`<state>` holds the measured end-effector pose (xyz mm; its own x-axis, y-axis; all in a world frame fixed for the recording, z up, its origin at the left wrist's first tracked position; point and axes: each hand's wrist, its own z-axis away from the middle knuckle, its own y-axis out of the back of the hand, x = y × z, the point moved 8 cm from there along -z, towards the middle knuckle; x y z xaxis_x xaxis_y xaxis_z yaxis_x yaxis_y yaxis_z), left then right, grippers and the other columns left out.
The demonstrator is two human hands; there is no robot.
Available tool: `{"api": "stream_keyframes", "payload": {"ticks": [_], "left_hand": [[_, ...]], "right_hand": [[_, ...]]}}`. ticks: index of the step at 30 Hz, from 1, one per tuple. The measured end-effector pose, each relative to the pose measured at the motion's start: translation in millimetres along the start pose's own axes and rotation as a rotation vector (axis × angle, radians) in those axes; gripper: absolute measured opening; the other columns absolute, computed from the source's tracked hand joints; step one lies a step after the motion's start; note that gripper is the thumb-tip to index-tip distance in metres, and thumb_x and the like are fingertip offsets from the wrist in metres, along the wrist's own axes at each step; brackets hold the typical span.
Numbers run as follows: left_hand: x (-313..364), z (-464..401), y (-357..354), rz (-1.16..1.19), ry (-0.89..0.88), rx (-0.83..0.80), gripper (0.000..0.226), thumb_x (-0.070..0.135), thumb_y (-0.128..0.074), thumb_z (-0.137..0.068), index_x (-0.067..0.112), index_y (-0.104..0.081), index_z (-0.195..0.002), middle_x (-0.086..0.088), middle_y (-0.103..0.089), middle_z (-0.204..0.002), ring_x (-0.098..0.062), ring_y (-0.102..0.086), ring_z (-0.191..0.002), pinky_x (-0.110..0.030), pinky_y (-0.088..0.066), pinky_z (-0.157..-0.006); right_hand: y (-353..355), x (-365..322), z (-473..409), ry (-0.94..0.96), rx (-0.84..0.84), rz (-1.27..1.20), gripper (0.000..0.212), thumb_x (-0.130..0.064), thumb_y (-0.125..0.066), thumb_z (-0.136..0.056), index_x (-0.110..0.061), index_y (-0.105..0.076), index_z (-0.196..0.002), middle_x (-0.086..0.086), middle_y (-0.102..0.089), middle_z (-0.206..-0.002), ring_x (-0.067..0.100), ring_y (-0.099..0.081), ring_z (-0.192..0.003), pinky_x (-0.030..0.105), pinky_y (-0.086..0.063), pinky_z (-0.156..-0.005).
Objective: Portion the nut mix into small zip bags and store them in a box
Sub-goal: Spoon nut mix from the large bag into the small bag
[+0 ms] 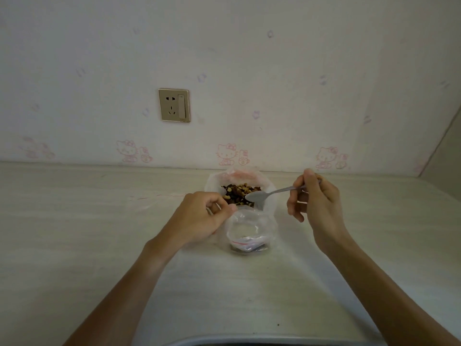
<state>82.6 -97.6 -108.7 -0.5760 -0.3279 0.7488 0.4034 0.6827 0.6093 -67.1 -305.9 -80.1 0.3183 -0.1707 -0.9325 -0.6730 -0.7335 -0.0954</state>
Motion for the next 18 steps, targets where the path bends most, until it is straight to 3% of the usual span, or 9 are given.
{"api": "stream_keyframes", "payload": {"ticks": [4,7,11,13,15,18], "left_hand": [[-10,-2,16,-0.076,0.053,0.240,0.037,0.055,-0.065,-0.094,0.028,-0.066,-0.069,0.011,-0.067,-0.061,-0.006,-0.062,-0.054,-0.032,-0.051,-0.058],[-18,-1,26,-0.197,0.122,0.401,0.033,0.059,-0.061,-0.094,0.029,-0.057,-0.080,0.012,-0.063,-0.072,-0.003,-0.060,-0.067,-0.029,-0.044,-0.059],[-35,-8,18,-0.271,0.252,0.338,0.044,0.073,-0.052,-0.092,0.029,-0.052,-0.101,0.017,-0.063,-0.094,-0.011,-0.063,-0.087,-0.035,-0.051,-0.075],[-37,-11,9,-0.272,0.267,0.289,0.049,0.075,-0.051,-0.092,0.026,-0.054,-0.091,0.016,-0.065,-0.089,-0.011,-0.064,-0.084,-0.035,-0.052,-0.072],[-34,-15,2,-0.251,0.226,0.269,0.046,0.067,-0.057,-0.093,0.024,-0.054,-0.078,0.013,-0.065,-0.080,-0.010,-0.063,-0.075,-0.031,-0.045,-0.060],[-30,-20,-3,-0.156,0.158,0.238,0.028,0.045,-0.067,-0.095,0.023,-0.059,-0.081,0.009,-0.067,-0.082,-0.010,-0.063,-0.076,-0.024,-0.039,-0.059]], "right_hand": [[-9,25,-24,-0.074,0.037,0.080,0.041,-0.037,-0.041,-0.110,-0.011,-0.059,-0.083,0.003,-0.060,-0.056,0.022,-0.053,-0.047,0.028,-0.032,-0.039],[-17,32,-28,-0.009,0.032,0.195,0.046,-0.038,-0.038,-0.111,-0.011,-0.058,-0.080,0.005,-0.058,-0.053,0.026,-0.054,-0.048,0.029,-0.038,-0.045],[-22,27,-26,0.157,0.049,0.352,0.050,-0.041,-0.037,-0.110,-0.013,-0.055,-0.074,0.009,-0.051,-0.053,0.020,-0.050,-0.048,0.040,-0.044,-0.051],[-27,24,-25,0.220,0.022,0.392,0.048,-0.041,-0.036,-0.110,-0.018,-0.051,-0.071,-0.004,-0.048,-0.053,0.014,-0.046,-0.047,0.035,-0.039,-0.048],[-35,26,-23,0.245,-0.022,0.421,0.048,-0.043,-0.035,-0.109,-0.019,-0.049,-0.071,-0.011,-0.048,-0.052,0.010,-0.044,-0.047,0.032,-0.038,-0.049],[-44,37,-20,0.194,-0.048,0.421,0.045,-0.039,-0.038,-0.110,-0.021,-0.053,-0.072,-0.010,-0.055,-0.053,0.008,-0.050,-0.049,0.029,-0.043,-0.052]]}}
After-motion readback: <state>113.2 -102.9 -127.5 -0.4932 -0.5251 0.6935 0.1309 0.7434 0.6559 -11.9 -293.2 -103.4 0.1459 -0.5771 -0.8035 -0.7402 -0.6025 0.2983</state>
